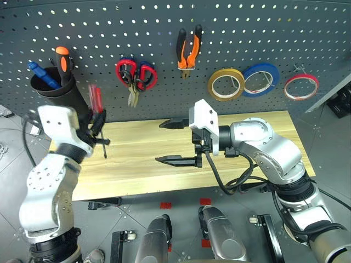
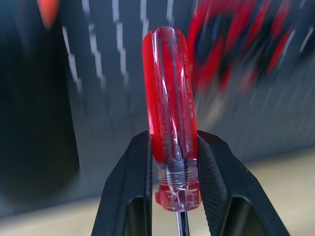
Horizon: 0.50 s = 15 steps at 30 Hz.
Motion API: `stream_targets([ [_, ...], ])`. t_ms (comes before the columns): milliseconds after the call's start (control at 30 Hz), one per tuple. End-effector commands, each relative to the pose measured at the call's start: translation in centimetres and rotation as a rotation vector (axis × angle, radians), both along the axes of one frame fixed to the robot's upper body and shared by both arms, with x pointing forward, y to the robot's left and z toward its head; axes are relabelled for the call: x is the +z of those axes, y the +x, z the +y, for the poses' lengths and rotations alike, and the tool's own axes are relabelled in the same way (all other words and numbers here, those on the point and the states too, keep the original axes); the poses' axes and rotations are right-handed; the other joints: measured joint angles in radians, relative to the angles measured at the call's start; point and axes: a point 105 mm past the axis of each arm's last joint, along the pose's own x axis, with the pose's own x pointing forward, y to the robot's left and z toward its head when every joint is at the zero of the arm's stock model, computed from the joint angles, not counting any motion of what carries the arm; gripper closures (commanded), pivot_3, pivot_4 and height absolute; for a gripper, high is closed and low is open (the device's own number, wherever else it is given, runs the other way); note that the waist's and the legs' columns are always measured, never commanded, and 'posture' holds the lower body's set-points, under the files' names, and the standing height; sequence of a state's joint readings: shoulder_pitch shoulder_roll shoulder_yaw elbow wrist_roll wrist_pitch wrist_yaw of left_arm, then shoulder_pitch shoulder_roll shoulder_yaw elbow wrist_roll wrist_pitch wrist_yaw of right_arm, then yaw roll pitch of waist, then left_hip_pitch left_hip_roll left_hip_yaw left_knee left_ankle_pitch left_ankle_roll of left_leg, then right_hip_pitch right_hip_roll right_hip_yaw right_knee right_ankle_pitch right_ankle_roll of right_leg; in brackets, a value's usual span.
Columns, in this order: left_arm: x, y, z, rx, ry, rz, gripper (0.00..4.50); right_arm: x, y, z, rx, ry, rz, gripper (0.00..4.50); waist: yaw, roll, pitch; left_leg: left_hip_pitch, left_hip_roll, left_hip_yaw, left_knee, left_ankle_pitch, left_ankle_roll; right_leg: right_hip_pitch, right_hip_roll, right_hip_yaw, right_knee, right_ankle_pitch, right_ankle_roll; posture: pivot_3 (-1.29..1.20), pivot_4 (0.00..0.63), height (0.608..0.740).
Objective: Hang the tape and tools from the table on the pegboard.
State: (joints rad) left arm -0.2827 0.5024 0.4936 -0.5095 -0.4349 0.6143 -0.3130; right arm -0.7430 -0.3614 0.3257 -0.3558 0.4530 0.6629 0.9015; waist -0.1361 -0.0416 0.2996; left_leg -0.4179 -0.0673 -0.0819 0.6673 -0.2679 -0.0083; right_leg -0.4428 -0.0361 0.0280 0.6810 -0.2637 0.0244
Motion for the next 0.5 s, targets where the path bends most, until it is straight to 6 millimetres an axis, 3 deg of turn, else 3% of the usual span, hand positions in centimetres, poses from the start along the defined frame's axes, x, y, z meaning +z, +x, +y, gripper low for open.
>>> stream_targets([
  [33, 6.6, -1.4, 1.6, 0.062, 0.047, -0.206, 3.58, 2.6, 0.7, 0.1, -0.030, 0.089, -0.054, 0.00, 0.000, -0.001, -0.002, 0.000, 0.001, 0.000, 0.000, 0.001, 0.000, 0.000, 0.001, -0.001, 0.000, 0.002, 0.000, -0.18, 0.199, 0.740],
  [267, 12.1, 0.2, 4.2, 0.115, 0.130, -0.351, 3.58, 5.1, 4.9, 1.3, -0.256, 0.180, -0.040, 0.00, -0.003, 0.000, -0.016, 0.002, 0.005, 0.001, 0.000, 0.003, -0.003, 0.000, 0.002, -0.008, 0.000, 0.004, -0.002, -0.19, 0.200, 0.740],
  [500, 12.6, 2.3, 6.6, 0.189, 0.179, -0.406, 3.58, 6.5, 5.3, 2.2, -0.290, 0.218, -0.057, 0.00, -0.005, 0.000, -0.016, 0.001, 0.006, 0.003, -0.001, 0.004, -0.004, -0.004, 0.000, -0.012, 0.000, 0.008, -0.008, -0.20, 0.198, 0.740],
])
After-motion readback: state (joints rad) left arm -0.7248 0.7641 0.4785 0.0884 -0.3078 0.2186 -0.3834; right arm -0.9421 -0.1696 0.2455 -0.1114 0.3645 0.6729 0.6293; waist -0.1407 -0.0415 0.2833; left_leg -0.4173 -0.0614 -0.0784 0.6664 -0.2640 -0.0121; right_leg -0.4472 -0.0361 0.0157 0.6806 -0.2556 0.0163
